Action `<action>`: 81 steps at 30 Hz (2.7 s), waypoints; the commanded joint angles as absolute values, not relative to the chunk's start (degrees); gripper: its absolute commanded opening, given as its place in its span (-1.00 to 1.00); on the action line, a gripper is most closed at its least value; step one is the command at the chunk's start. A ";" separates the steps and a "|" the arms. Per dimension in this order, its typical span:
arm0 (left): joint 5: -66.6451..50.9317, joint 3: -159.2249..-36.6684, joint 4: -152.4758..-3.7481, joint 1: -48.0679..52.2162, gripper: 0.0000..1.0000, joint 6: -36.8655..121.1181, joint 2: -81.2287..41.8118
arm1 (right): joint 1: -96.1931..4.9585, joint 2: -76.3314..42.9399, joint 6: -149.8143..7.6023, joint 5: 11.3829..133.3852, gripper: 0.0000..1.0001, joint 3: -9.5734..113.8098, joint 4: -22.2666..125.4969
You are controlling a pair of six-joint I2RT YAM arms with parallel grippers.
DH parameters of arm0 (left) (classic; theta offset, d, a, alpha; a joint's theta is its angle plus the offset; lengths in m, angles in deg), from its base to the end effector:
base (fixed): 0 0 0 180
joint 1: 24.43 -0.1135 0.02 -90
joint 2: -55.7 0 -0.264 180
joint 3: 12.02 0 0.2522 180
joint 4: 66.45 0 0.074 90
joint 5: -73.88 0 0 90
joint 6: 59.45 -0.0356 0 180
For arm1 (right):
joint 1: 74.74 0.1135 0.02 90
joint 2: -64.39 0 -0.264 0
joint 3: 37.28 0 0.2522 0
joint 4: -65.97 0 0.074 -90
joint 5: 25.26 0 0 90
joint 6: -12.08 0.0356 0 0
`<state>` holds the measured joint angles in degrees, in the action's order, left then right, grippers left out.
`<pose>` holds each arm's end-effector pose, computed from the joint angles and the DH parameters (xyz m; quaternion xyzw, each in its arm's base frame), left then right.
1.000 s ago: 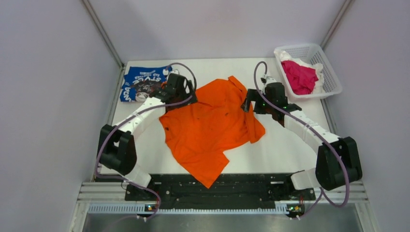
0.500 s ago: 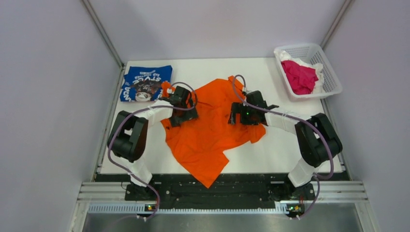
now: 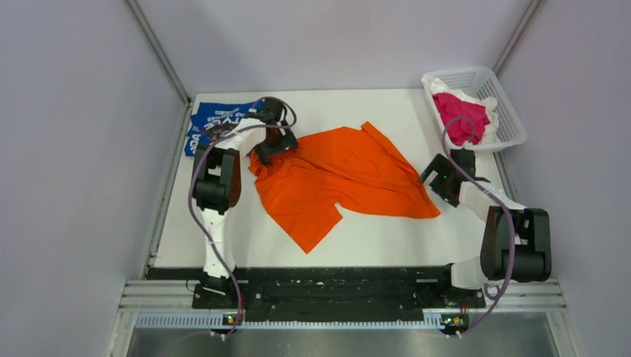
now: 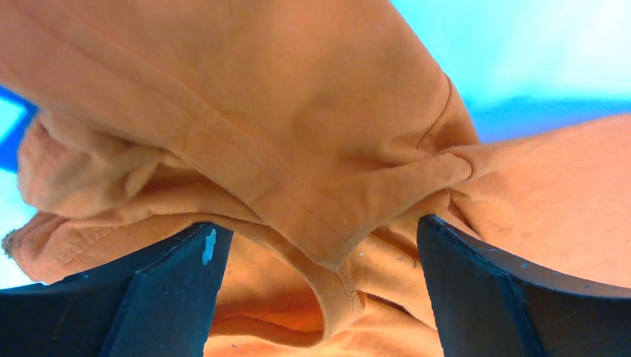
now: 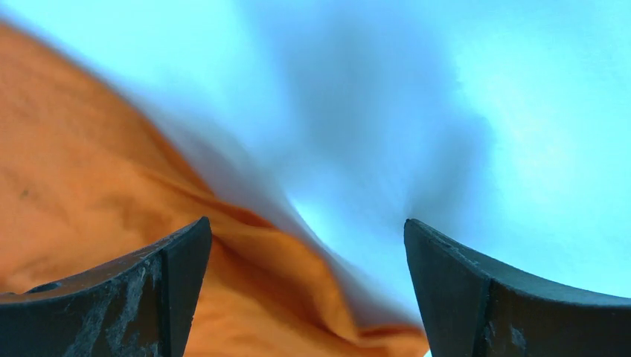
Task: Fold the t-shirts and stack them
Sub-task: Flatten out the tshirt
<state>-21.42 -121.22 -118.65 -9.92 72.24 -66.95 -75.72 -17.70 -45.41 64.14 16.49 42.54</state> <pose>0.4392 -0.1103 0.1774 -0.2389 0.9468 -0.0594 0.2071 0.2735 -0.0051 0.1693 0.2738 0.9042 0.0843 0.3166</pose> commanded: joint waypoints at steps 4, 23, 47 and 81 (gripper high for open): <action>-20.45 -137.42 -125.58 -11.27 0.97 67.03 -76.73 | -79.61 -14.20 -45.00 63.44 0.98 14.91 42.15; -20.62 -137.98 -120.20 -4.87 0.98 57.73 -58.18 | -78.94 7.99 -44.36 65.50 0.97 13.36 37.65; -18.02 -71.38 -115.25 -0.18 0.56 73.01 -22.32 | -70.66 4.73 -45.14 58.45 0.97 15.47 33.25; -20.80 -69.50 -112.88 0.62 -1.00 71.63 -30.46 | -68.24 2.40 -45.28 55.03 0.96 16.98 29.62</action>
<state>-19.82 -72.96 -115.37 0.17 71.87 -31.26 -70.86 2.80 -44.91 58.07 14.44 32.11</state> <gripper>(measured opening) 0.012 0.984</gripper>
